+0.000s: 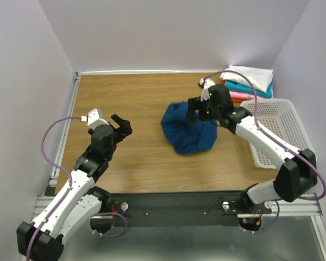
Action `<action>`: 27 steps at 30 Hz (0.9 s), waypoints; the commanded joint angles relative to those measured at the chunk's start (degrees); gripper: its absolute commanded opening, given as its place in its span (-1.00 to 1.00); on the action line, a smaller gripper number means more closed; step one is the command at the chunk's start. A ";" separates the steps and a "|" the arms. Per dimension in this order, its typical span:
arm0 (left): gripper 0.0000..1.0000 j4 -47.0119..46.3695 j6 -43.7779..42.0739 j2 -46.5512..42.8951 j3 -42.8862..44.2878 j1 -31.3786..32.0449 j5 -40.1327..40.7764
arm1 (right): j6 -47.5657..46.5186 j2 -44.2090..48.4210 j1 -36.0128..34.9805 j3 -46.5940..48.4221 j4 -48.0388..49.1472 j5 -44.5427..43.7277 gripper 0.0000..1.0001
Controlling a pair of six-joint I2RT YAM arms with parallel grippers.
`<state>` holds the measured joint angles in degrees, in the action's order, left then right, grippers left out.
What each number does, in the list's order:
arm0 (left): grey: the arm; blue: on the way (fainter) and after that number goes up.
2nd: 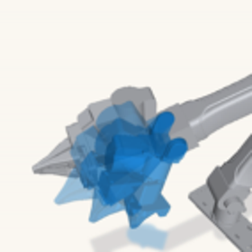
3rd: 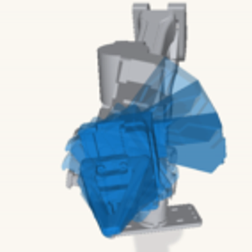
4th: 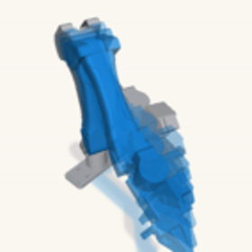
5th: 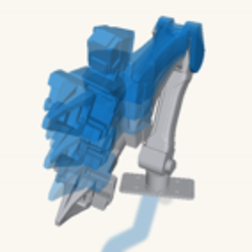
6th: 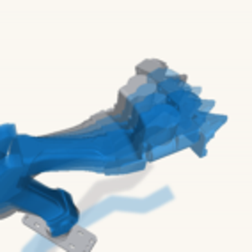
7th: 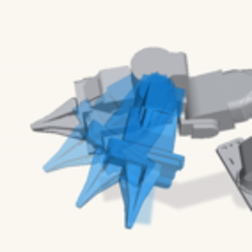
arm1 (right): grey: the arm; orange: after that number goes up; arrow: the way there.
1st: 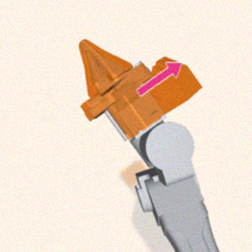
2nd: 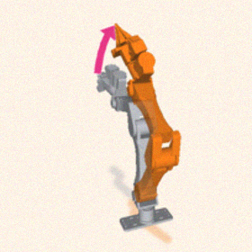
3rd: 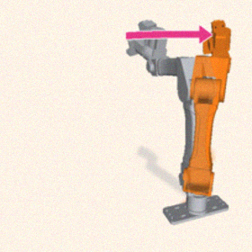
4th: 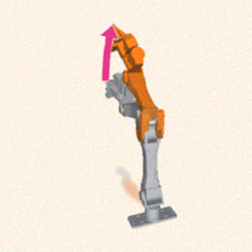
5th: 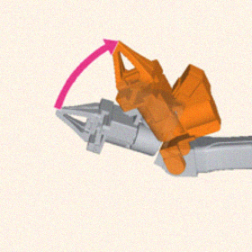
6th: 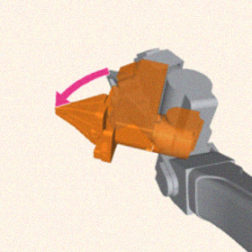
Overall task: Fold and stack the t-shirts
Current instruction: Move the tshirt to the center of the board, then flatten the tshirt out
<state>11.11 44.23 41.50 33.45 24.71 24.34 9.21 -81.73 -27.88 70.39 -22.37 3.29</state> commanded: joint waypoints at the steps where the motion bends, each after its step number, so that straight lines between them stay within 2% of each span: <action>1: 0.97 0.40 1.83 -0.89 -2.34 -0.28 -3.42 | 2.38 0.69 -1.65 -8.50 6.63 -7.58 1.00; 5: 0.97 -1.18 1.65 1.29 -3.66 -0.28 -5.09 | 8.53 6.91 -1.65 -14.29 10.06 -15.14 1.00; 8: 0.97 -6.69 0.78 4.73 -3.83 -0.28 -8.24 | 14.41 9.83 -1.65 -18.08 10.50 -23.73 1.00; 12: 0.97 -15.22 -1.86 11.92 -2.61 -0.28 -13.95 | 18.89 8.26 -1.48 -20.11 10.59 -29.03 1.00; 16: 0.97 -17.18 -3.62 25.98 5.12 -0.01 -18.35 | 24.35 6.94 -1.04 -21.17 10.59 -27.99 1.00; 19: 0.97 -18.58 -4.41 34.75 10.55 1.82 -20.99 | 27.07 6.06 1.85 -21.78 10.59 -27.29 1.00; 23: 0.97 -18.50 -5.20 43.65 17.42 5.17 -21.17 | 28.32 5.80 8.10 -23.37 10.68 -23.59 1.00; 27: 0.91 -16.14 -5.82 51.65 24.54 7.54 -21.35 | 28.14 6.24 10.12 -24.51 10.68 -26.93 1.00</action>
<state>-5.54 40.14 88.88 53.39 30.65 4.95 35.18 -75.70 -18.59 47.40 -12.69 -21.15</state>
